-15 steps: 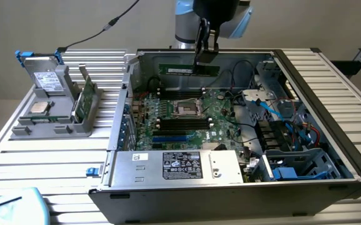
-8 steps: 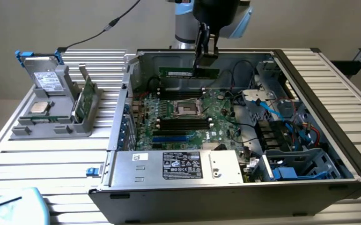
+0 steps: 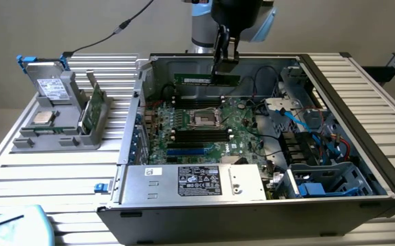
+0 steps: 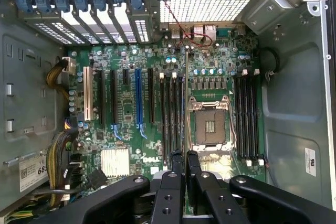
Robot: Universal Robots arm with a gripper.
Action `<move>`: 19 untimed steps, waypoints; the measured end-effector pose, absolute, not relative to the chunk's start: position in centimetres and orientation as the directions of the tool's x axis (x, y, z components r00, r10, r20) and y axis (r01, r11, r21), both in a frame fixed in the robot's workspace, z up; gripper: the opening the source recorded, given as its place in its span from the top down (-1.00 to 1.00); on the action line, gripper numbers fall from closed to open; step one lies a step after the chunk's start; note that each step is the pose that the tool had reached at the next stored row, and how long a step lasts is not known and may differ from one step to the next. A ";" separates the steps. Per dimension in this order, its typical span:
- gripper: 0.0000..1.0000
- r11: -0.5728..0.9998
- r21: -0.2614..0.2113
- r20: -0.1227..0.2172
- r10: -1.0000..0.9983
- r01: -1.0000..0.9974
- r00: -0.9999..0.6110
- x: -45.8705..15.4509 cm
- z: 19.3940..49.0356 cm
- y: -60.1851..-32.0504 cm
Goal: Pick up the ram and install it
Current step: 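Insert the ram into the slot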
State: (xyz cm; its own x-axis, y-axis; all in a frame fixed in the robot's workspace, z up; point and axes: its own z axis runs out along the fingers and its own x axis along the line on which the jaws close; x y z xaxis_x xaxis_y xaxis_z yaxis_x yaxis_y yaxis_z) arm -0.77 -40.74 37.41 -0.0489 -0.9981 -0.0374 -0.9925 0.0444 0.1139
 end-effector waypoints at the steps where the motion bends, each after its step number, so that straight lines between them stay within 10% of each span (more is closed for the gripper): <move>1: 0.72 0.044 0.114 -0.037 -0.998 -0.992 -0.049 -0.8 37.4 -40.7; 19: 0.72 -0.022 0.103 -0.036 -0.999 -0.994 0.019 -1.2 35.3 -40.7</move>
